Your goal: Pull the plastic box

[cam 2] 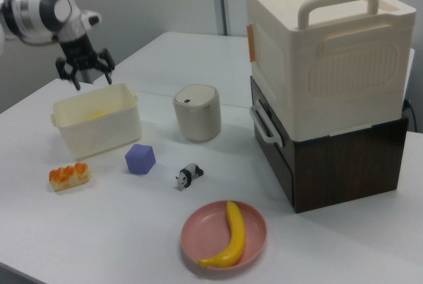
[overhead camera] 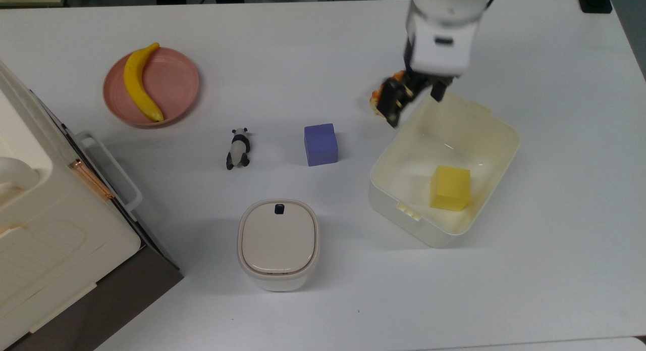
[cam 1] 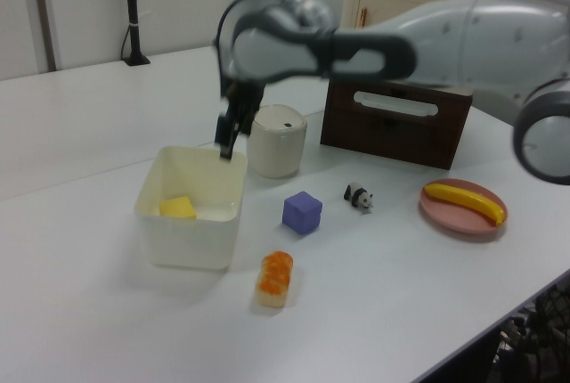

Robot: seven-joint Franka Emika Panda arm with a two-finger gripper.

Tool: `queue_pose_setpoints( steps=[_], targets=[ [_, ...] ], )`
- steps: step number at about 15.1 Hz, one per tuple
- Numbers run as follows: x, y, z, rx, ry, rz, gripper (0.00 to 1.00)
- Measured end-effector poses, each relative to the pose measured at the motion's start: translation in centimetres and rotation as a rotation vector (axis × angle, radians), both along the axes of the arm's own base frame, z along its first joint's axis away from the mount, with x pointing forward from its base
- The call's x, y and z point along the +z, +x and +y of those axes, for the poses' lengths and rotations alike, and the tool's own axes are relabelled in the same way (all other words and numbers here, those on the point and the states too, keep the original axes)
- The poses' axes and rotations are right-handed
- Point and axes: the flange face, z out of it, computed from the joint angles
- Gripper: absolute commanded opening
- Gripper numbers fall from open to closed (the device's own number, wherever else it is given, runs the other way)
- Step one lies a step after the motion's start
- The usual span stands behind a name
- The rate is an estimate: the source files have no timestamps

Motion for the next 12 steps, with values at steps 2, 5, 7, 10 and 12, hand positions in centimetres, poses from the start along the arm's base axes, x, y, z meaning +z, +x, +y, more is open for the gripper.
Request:
queue_pose_setpoints(
  steps=[2, 5, 7, 10, 12],
  targets=[
    [3.8, -1.4, -4.0, -0.121, -0.015, 0.032, 1.00],
    [7.3, -3.6, -11.7, -0.262, -0.044, 0.136, 1.00],
    [8.4, -4.6, -15.6, -0.329, -0.048, 0.188, 1.00],
    [8.5, -4.8, -19.8, -0.409, -0.047, 0.218, 1.00],
    [8.2, -4.7, -21.8, -0.469, -0.044, 0.227, 1.00]
  ],
)
